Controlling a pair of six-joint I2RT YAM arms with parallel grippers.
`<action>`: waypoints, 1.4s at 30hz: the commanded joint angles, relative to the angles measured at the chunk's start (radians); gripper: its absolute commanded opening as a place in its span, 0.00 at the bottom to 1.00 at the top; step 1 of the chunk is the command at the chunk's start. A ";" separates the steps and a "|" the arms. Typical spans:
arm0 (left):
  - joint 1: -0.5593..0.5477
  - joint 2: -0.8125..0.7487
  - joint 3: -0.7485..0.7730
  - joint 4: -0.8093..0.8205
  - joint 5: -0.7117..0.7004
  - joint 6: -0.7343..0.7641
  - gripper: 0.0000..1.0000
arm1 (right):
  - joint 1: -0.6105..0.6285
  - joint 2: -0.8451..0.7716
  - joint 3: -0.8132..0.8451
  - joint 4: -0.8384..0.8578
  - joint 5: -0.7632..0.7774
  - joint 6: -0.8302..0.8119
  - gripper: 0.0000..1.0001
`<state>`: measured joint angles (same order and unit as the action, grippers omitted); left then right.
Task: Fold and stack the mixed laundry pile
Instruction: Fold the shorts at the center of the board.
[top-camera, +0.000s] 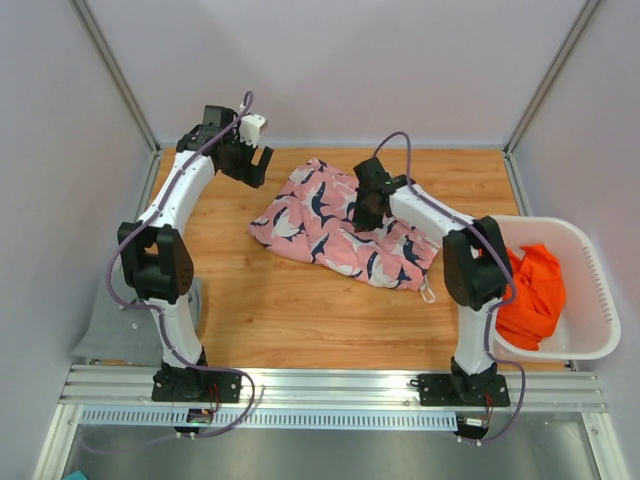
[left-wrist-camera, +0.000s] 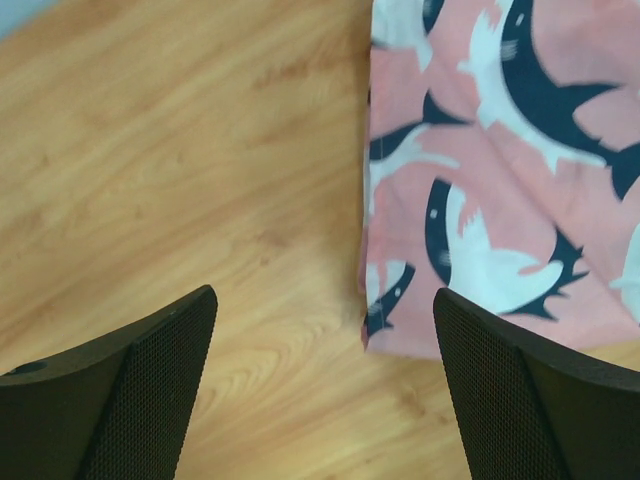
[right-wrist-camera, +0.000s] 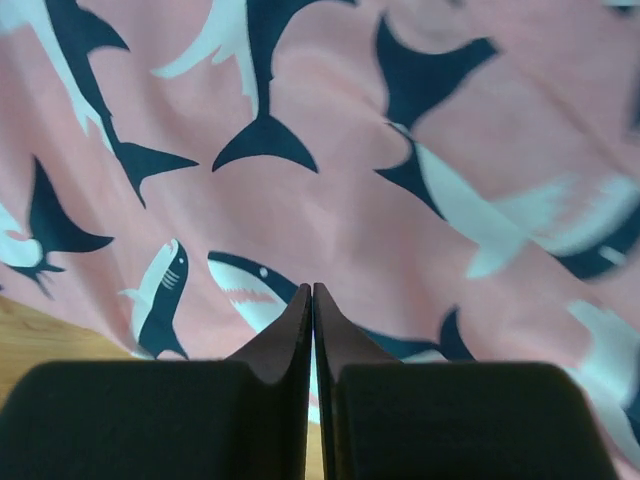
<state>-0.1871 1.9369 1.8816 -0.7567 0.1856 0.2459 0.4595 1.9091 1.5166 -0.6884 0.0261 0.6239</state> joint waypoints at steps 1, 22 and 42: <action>0.041 -0.052 -0.061 -0.081 0.035 -0.031 0.96 | 0.056 0.109 0.135 -0.069 -0.048 -0.101 0.02; 0.153 -0.303 -0.329 -0.274 0.136 0.003 0.94 | 0.461 -0.125 -0.354 -0.138 -0.245 -0.466 0.03; 0.061 -0.193 -0.576 -0.081 0.152 -0.063 0.74 | 0.033 -0.499 -0.335 -0.421 0.319 0.148 0.53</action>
<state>-0.0879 1.7123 1.3094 -0.9531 0.3595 0.2222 0.4946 1.4517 1.2499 -1.0561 0.2115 0.6216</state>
